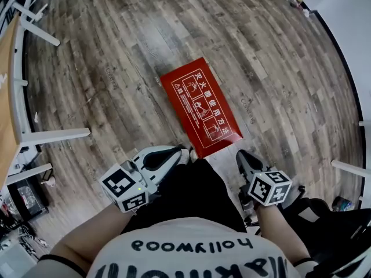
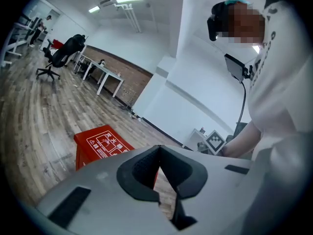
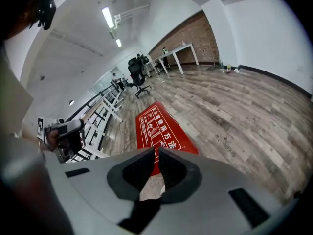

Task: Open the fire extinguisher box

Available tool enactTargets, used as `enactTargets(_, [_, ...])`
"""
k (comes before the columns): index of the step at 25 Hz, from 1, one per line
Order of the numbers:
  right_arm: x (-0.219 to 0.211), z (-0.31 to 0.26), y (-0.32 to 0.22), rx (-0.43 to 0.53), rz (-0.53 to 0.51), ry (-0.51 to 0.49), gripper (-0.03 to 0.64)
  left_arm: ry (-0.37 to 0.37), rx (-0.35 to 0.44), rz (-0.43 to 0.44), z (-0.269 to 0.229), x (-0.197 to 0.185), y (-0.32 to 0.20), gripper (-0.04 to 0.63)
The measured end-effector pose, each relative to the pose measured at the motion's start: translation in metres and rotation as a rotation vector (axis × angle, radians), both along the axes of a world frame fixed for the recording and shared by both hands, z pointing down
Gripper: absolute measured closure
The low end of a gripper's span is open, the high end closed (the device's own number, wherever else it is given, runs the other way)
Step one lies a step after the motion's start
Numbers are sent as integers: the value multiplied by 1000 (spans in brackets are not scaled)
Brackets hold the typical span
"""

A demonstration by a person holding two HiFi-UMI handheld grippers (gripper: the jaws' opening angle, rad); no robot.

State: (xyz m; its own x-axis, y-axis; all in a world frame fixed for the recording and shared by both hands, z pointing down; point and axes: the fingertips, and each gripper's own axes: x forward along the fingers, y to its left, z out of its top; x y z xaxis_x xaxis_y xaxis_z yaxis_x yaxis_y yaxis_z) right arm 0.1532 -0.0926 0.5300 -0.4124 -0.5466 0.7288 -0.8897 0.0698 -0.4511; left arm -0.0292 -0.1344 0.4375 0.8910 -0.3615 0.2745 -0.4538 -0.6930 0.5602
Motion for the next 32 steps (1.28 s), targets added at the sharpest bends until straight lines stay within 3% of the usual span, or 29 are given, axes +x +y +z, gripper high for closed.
enactTargets(4, [10, 45, -3, -85, 45, -50, 599, -54, -15, -7, 20, 8, -13, 592])
enactTargets(9, [1, 81, 8, -193, 51, -168, 486, -153, -38, 41, 51, 12, -12, 592])
enactTargets(14, [-9, 95, 7, -241, 136, -327, 477, -238, -114, 42, 90, 4, -6, 592])
enactTargets(19, [-16, 115, 4, -289, 225, -438, 469, -249, -183, 7, 111, 2, 2, 592])
enactTargets(27, [-12, 135, -2, -320, 326, -535, 457, -246, -177, -12, 119, 5, -12, 592])
enactTargets(32, [-11, 137, -5, -268, 316, -608, 454, -246, -176, -36, 128, 3, -27, 592])
